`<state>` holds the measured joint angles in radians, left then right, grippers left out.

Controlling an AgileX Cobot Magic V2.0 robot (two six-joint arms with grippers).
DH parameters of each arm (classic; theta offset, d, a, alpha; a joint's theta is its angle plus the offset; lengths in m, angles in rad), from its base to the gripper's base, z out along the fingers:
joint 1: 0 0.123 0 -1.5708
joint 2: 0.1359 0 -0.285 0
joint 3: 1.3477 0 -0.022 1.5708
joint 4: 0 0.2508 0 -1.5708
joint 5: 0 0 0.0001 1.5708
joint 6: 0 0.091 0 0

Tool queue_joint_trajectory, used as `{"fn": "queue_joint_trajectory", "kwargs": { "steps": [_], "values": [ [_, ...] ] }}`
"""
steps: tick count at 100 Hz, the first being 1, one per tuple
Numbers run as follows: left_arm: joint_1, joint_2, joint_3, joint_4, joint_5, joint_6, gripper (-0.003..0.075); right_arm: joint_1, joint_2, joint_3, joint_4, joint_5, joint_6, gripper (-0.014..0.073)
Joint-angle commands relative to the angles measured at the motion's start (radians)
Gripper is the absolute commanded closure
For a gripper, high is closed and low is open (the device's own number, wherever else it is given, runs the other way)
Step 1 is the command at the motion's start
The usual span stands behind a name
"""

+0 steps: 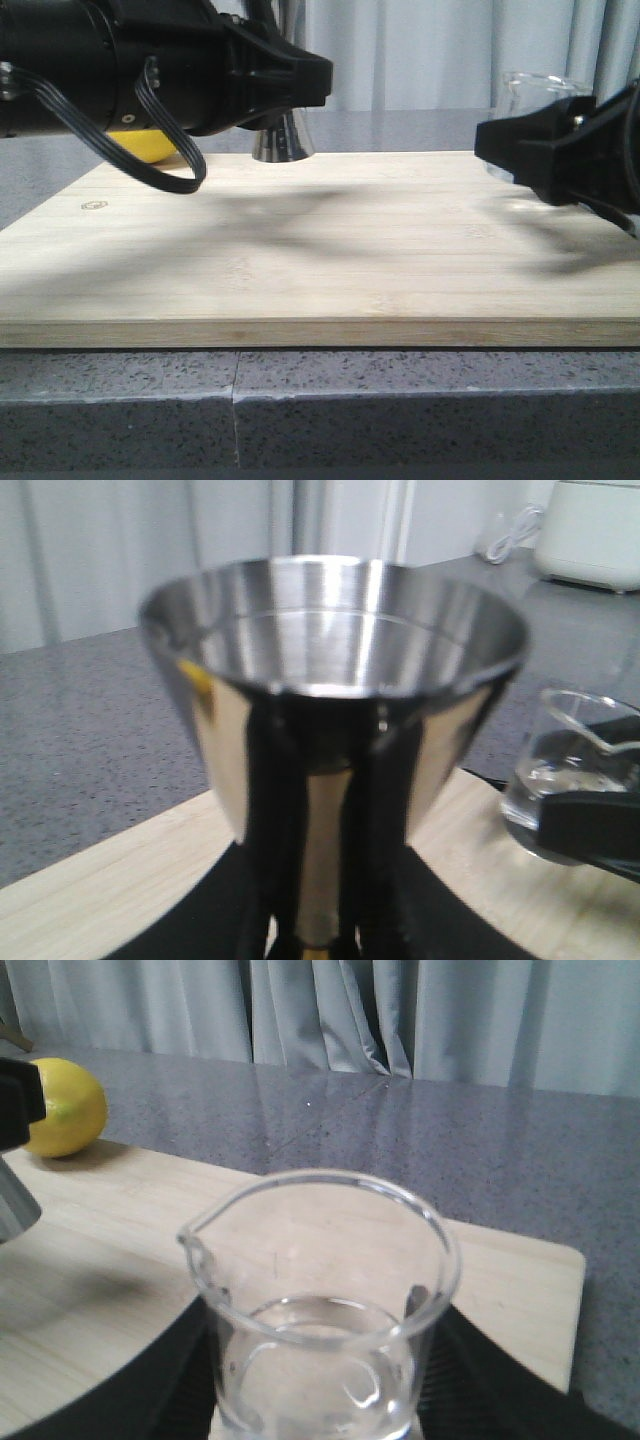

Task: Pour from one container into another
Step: 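Lift the jigger with the left gripper and the beaker with the right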

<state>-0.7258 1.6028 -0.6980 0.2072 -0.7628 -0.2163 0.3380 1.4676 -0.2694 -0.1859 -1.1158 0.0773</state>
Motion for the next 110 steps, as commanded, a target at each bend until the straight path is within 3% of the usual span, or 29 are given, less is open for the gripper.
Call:
{"fn": "queue_joint_trajectory", "kwargs": {
  "steps": [1, 19, 36, 55, 110],
  "values": [
    [-0.007, -0.052, -0.021, 0.076, -0.074, -0.084, 0.0739, -0.001, -0.026, -0.051, -0.014, -0.109, -0.012, 0.0316],
    [-0.007, -0.054, -0.021, 0.23, -0.069, -0.207, 0.0739, -0.001, -0.084, -0.146, -0.055, 0.067, -0.012, 0.0316],
    [-0.007, -0.054, -0.021, 0.279, -0.061, -0.247, 0.0739, -0.001, -0.168, -0.264, -0.065, 0.275, -0.012, 0.0316],
    [-0.007, -0.054, -0.021, 0.354, -0.061, -0.294, 0.0739, 0.009, -0.253, -0.4, -0.245, 0.555, -0.012, 0.0316],
    [-0.007, -0.054, -0.021, 0.424, -0.085, -0.345, 0.0739, 0.1, -0.297, -0.56, -0.477, 0.657, -0.012, 0.0316]
  ]
}}
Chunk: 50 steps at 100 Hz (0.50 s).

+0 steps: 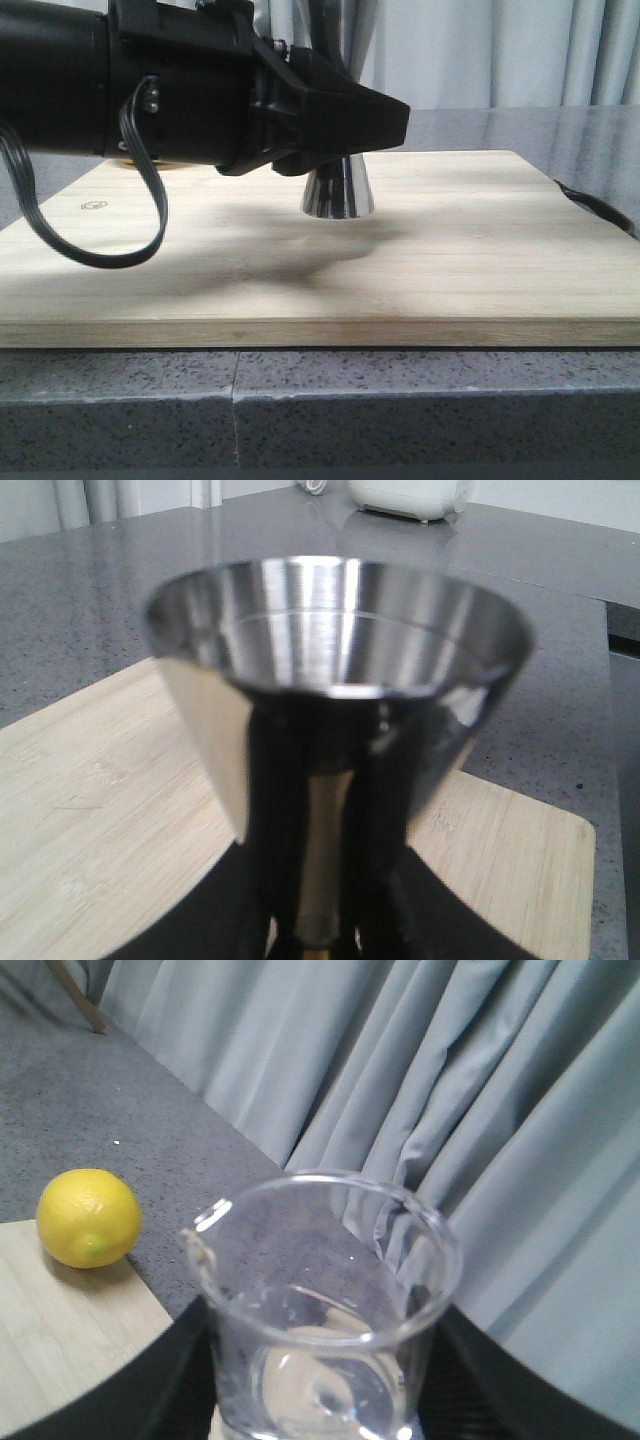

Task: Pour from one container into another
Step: 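Lift the jigger with the left gripper and the beaker with the right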

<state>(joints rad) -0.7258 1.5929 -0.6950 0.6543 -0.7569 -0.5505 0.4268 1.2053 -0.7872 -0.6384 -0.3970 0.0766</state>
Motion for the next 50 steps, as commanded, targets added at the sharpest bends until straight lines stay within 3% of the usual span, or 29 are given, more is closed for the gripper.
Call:
{"fn": "queue_joint_trajectory", "kwargs": {
  "steps": [1, 50],
  "values": [
    [-0.007, -0.044, -0.024, -0.023, -0.091, -0.011, 0.0739, 0.014, -0.034, -0.042, -0.032, -0.062, -0.012, 0.0316],
    [-0.007, -0.044, -0.024, -0.015, -0.091, -0.011, 0.0739, 0.039, -0.04, -0.055, -0.245, -0.043, -0.012, 0.0316]
  ]
}}
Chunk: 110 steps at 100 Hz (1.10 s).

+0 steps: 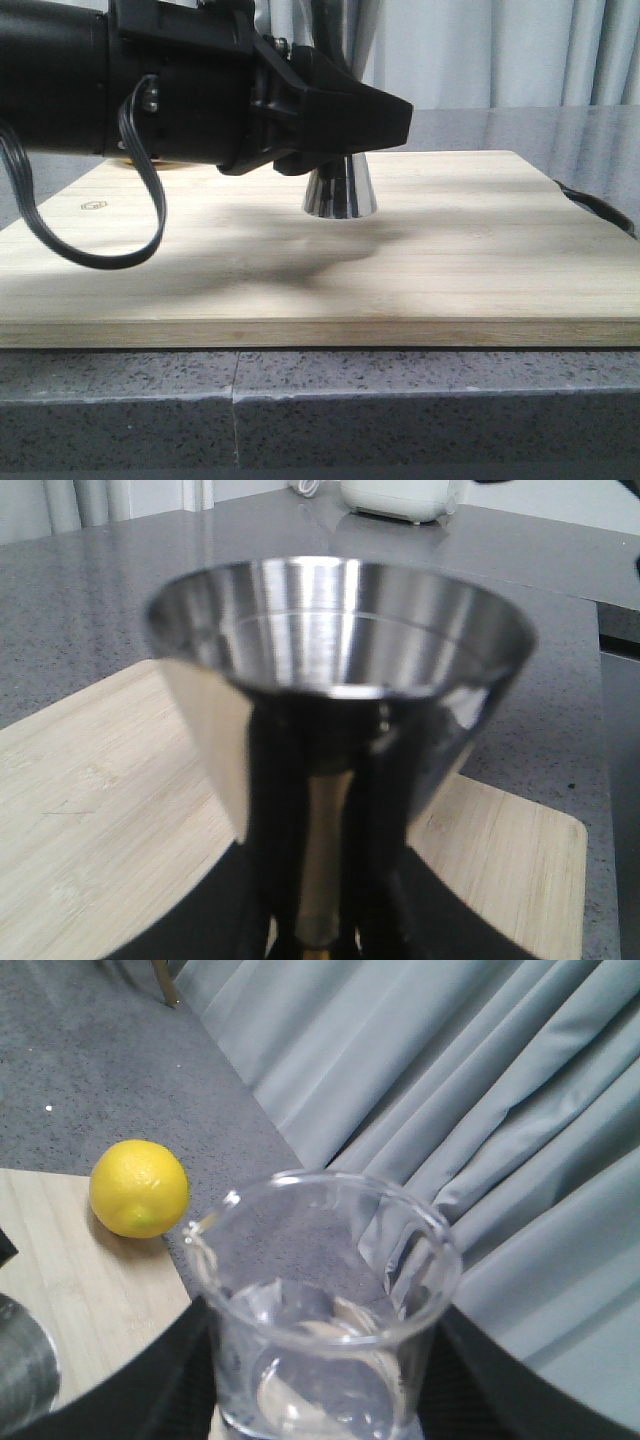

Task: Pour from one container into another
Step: 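Lift the jigger with the left gripper and the beaker with the right, then tilt the beaker with the right gripper, pouring liquid into the jigger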

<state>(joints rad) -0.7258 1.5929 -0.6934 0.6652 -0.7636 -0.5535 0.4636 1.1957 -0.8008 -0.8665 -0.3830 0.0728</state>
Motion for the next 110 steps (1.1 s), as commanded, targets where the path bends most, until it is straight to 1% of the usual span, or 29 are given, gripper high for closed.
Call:
{"fn": "queue_joint_trajectory", "kwargs": {
  "steps": [1, 54, 69, 91, 110],
  "values": [
    [-0.007, -0.044, -0.025, -0.025, -0.084, -0.008, 0.0739, 0.002, -0.031, -0.042, -0.019, -0.057, -0.008, 0.0316],
    [-0.007, -0.044, -0.025, -0.021, -0.084, -0.008, 0.0739, 0.002, -0.031, -0.056, -0.201, -0.04, -0.008, 0.0316],
    [-0.007, -0.044, -0.025, -0.02, -0.084, -0.008, 0.0739, 0.002, -0.031, -0.086, -0.237, 0.001, -0.008, 0.0316],
    [-0.007, -0.044, -0.025, -0.02, -0.084, -0.008, 0.0739, 0.002, -0.031, -0.103, -0.296, 0.003, -0.008, 0.0316],
    [-0.007, -0.044, -0.025, -0.02, -0.084, -0.008, 0.0739, 0.002, -0.031, -0.103, -0.316, 0.001, -0.008, 0.0316]
  ]
}}
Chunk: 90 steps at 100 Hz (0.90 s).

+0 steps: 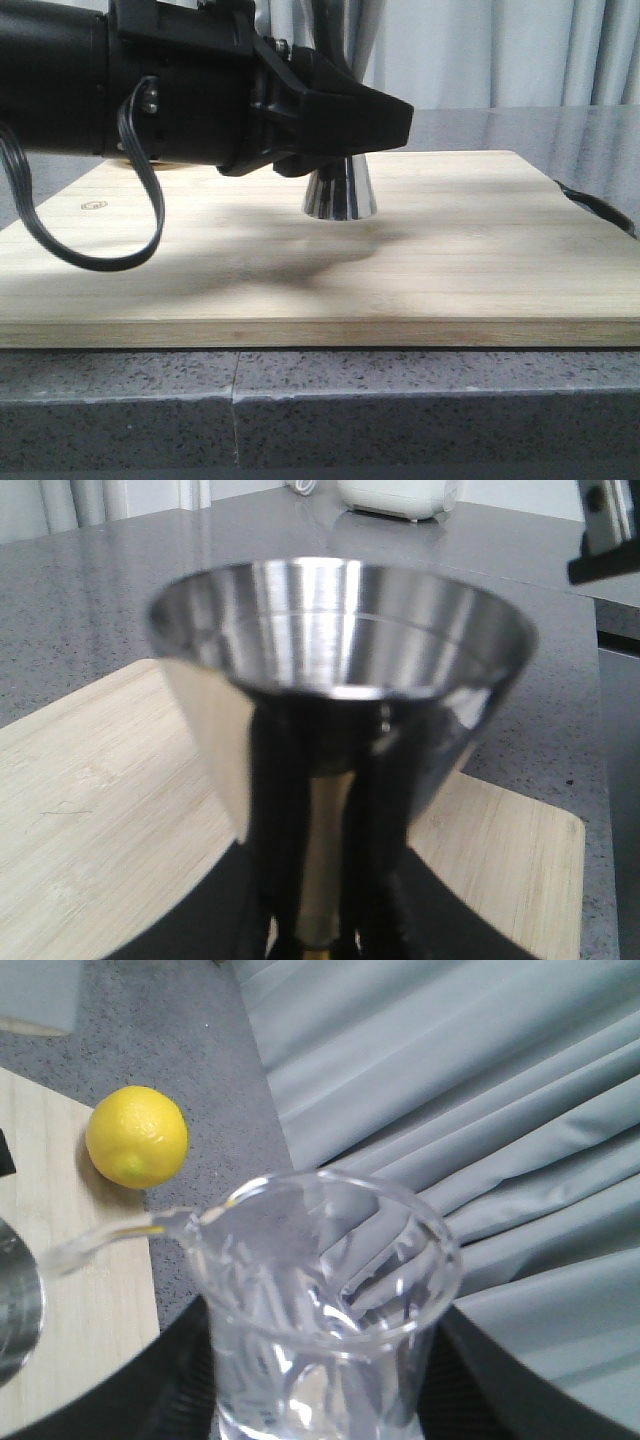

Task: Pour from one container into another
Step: 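Tilt the beaker with the right gripper, pouring liquid into the jigger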

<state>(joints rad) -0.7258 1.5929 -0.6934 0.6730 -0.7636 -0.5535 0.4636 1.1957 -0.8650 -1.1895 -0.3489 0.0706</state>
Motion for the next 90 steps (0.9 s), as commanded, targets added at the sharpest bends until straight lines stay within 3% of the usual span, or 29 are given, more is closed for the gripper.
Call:
{"fn": "queue_joint_trajectory", "kwargs": {
  "steps": [1, 90],
  "values": [
    [-0.007, -0.044, -0.025, -0.027, -0.084, -0.008, 0.0739, 0.002, -0.031, -0.039, 0.005, -0.033, -0.005, 0.0316],
    [-0.007, -0.044, -0.025, -0.027, -0.084, -0.008, 0.0739, 0.002, -0.031, -0.041, -0.141, -0.037, -0.005, 0.0316]
  ]
}}
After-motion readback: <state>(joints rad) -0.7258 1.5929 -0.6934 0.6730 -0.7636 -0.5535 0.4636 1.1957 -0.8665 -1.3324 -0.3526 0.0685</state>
